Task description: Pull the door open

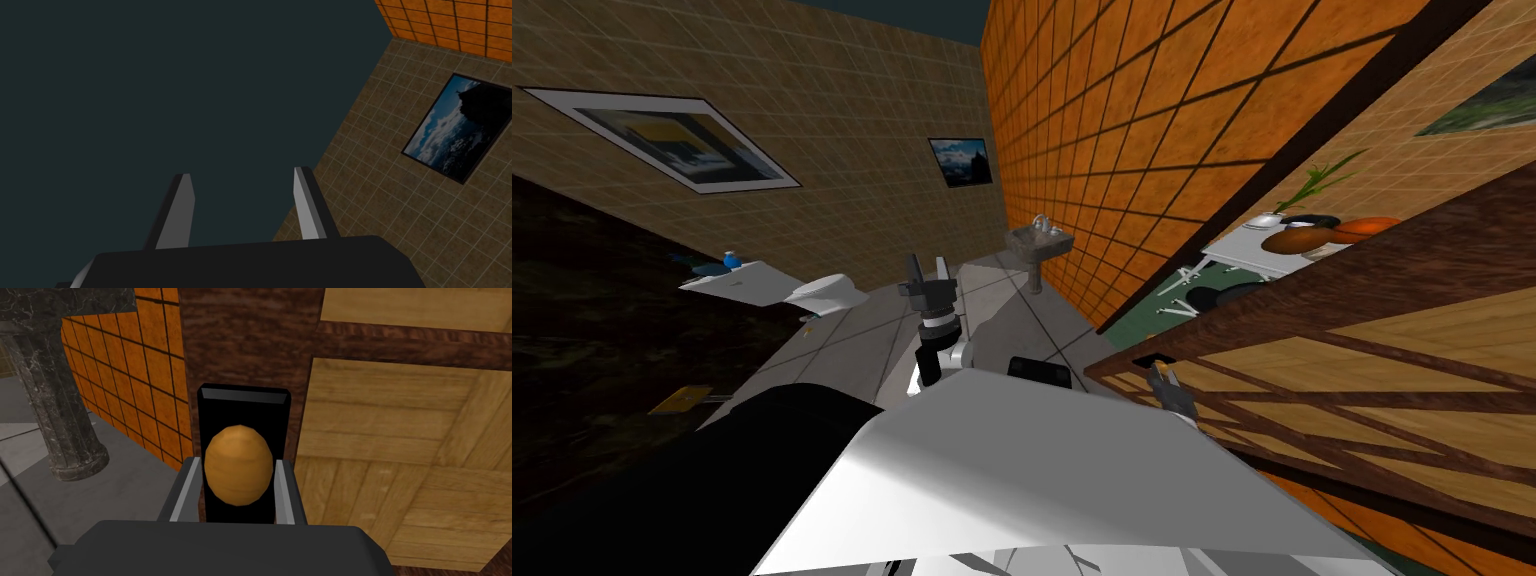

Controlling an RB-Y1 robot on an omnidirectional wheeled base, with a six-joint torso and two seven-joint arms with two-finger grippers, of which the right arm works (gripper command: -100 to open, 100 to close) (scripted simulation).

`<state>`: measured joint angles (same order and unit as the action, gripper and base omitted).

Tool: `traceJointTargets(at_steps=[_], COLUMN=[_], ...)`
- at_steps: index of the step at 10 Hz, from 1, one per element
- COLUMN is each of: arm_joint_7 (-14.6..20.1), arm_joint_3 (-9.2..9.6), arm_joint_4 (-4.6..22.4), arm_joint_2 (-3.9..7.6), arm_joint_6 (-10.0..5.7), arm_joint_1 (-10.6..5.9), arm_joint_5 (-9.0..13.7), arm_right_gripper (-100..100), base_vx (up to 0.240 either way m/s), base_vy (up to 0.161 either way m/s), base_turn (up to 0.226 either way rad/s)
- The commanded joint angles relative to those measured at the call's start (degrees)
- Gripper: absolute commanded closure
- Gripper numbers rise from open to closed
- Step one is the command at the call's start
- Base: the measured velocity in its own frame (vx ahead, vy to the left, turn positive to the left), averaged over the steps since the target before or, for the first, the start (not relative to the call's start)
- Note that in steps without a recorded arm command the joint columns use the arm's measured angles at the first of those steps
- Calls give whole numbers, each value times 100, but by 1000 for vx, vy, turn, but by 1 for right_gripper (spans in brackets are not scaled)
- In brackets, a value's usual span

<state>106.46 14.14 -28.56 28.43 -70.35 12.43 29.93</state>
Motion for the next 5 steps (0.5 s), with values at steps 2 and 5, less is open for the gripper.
traceJointTargets(at_steps=[2, 5], arm_joint_7=[26, 61], arm_joint_3=[168, 249], arm_joint_4=[-248, -216], arm_joint_2=[75, 77], arm_joint_6=[-116, -191], arm_joint_1=[215, 193], arm_joint_5=[-128, -192], arm_right_gripper=[100, 100], base_vx=[-157, -178], base_vy=[-14, -36], base_turn=[17, 34])
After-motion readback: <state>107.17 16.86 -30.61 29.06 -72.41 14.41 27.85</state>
